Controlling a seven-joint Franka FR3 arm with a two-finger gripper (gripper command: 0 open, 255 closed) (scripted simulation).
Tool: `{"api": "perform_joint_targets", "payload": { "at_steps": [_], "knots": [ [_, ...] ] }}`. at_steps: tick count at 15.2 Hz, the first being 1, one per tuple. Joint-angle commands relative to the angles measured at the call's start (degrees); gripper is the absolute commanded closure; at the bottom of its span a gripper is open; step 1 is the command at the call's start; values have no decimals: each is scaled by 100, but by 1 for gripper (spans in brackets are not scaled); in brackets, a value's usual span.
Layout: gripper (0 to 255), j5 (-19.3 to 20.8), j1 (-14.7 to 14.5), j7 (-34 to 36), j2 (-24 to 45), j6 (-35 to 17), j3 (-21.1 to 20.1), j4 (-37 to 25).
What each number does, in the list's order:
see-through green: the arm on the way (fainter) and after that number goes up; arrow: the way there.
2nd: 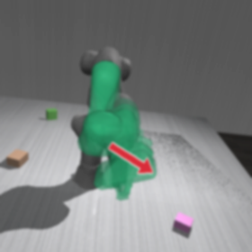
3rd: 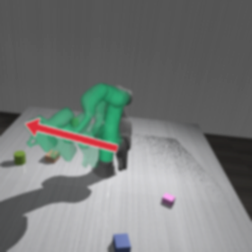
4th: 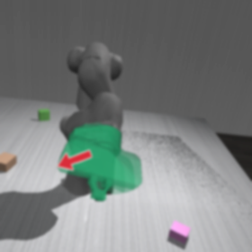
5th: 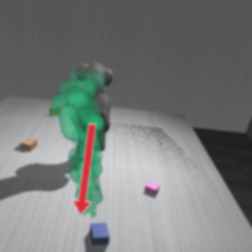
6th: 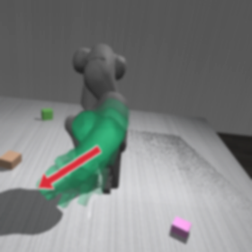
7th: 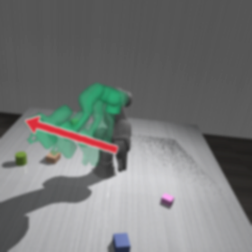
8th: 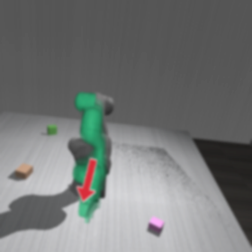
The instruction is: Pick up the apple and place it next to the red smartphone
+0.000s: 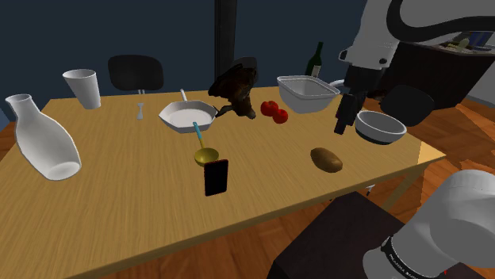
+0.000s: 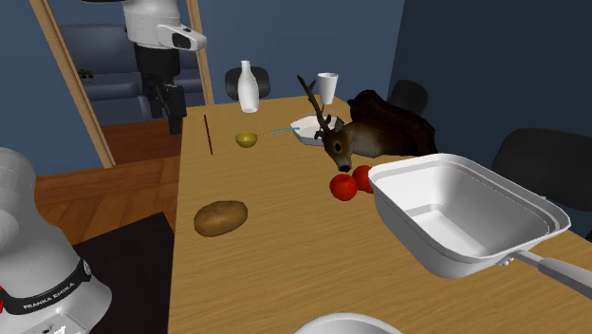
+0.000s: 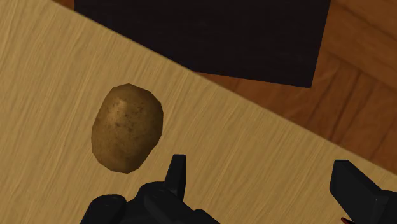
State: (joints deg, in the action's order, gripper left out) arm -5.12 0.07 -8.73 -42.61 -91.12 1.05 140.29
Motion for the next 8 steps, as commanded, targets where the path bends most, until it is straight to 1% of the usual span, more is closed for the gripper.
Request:
{"api": "perform_joint_targets", "payload": {
  "at_steps": [1,8],
  "knots": [
    [0,0,0,0,0,0,0,0],
    [0,281,211,168,1245,-1313,-48,-214]
  ]
}}
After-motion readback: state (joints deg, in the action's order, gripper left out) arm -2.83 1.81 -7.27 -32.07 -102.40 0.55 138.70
